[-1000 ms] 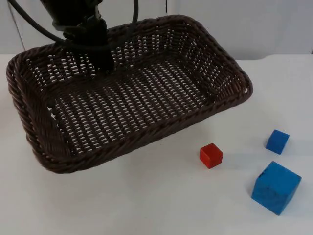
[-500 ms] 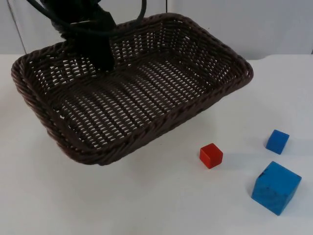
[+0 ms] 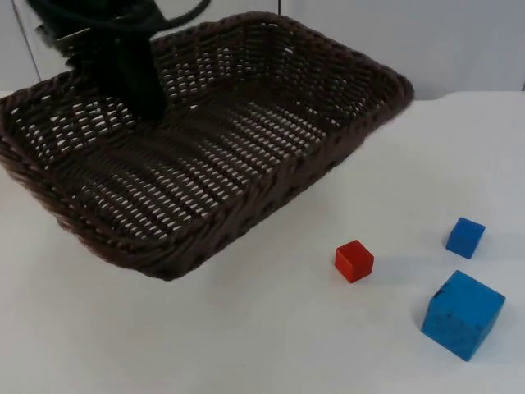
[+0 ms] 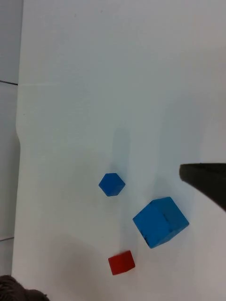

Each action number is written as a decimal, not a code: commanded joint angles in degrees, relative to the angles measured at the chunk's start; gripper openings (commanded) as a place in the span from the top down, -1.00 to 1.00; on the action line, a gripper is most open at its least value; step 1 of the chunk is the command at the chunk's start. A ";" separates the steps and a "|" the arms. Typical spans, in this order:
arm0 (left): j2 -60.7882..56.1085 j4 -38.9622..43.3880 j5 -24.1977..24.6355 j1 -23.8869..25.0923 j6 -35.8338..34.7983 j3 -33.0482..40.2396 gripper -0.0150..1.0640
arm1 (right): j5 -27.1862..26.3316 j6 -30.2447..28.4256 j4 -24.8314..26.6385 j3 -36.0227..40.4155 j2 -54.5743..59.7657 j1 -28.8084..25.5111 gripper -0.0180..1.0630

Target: Pick up the basket with the left hand and place the largest block into the basket with the right hand.

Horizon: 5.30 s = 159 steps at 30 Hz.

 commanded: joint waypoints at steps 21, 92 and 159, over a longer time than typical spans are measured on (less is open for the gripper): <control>-17.83 -17.12 -11.58 15.57 4.44 32.45 0.97 | -0.14 0.35 -0.14 0.28 -0.21 -0.35 -0.98; -19.16 -20.23 -25.35 4.87 4.16 41.17 0.97 | -8.79 -5.59 8.88 -16.58 56.03 -0.16 -0.98; -19.16 -19.91 -26.82 4.87 4.41 41.17 0.97 | -46.20 4.25 -9.71 -16.35 103.95 32.24 -0.97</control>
